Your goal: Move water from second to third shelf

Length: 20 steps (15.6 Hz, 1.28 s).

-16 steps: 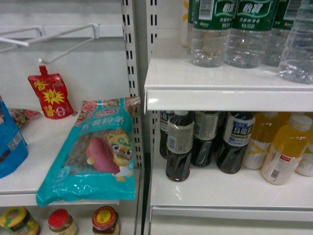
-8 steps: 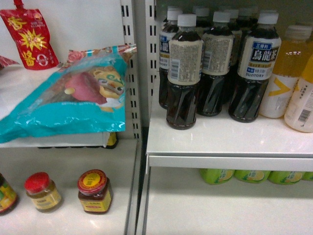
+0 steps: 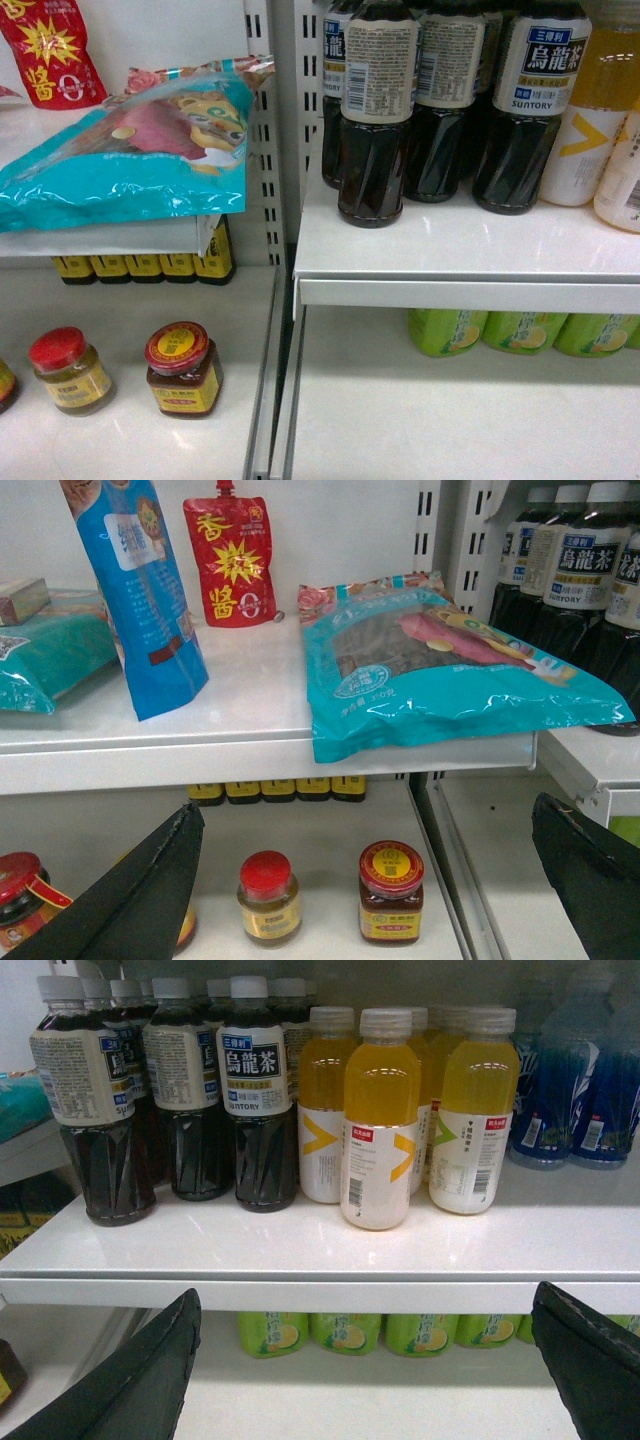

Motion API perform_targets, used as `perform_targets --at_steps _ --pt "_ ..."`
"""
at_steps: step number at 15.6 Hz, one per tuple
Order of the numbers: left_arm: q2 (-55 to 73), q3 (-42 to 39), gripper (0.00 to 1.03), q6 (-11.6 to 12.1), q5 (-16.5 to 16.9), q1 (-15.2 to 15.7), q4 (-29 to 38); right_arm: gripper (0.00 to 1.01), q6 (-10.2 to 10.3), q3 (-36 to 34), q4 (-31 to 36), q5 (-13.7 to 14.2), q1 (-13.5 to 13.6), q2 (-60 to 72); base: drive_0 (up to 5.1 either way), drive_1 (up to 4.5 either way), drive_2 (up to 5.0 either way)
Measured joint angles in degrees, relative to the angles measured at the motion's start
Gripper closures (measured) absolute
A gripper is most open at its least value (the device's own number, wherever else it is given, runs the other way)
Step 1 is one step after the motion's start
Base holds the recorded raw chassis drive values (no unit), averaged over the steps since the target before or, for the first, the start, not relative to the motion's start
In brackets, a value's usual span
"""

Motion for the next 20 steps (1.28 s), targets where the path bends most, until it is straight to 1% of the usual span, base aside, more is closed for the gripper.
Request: perform_targets --at_steps 20 --pt "0.0 0.0 0.05 0.0 0.0 0.0 0.0 0.03 0.0 0.0 0.0 0.0 0.0 0.0 0.0 0.0 0.0"
